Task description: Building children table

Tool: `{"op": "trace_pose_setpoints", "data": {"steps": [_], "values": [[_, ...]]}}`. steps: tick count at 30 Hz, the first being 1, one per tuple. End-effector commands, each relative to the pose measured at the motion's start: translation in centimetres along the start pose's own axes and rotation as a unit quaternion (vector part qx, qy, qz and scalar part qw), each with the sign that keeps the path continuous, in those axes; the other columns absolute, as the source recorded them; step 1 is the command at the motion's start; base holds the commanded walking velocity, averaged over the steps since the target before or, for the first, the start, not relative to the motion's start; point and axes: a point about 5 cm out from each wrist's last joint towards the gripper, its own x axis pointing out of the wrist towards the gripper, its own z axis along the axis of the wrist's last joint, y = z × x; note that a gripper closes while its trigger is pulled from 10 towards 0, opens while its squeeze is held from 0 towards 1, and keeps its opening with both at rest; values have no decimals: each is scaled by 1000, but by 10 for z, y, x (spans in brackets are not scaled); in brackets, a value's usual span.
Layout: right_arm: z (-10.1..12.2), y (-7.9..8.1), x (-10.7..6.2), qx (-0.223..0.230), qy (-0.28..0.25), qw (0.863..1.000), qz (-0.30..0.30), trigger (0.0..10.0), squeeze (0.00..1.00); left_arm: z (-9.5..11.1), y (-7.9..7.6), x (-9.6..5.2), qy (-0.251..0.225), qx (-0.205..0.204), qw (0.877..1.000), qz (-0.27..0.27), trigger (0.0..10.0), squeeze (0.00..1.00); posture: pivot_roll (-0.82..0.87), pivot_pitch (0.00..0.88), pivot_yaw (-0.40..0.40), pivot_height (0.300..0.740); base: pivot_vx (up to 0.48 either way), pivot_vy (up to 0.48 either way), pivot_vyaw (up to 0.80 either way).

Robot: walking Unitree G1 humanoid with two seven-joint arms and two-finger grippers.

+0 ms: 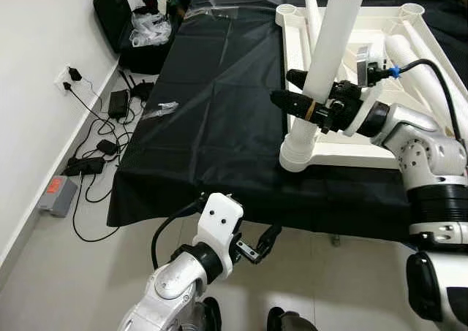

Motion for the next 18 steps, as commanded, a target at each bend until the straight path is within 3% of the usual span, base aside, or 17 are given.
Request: {"op": "trace_pose_setpoints", "data": {"steps": [1,12,18], "values": [[-3,5,5,-12,12,1000,25,0,0,-3,0,-4,10,-2,1000,0,10000,0,146,259,1,740,0,0,0],[-9,9,6,-25,23,999,37,0,0,-3,1,-3,11,-6,1000,3,10000,0,145,258,5,740,0,0,0],[-17,11,3,-59,26,997,-35,0,0,1,12,0,3,6,1000,30,10000,0,142,256,1,740,0,0,0]]}}
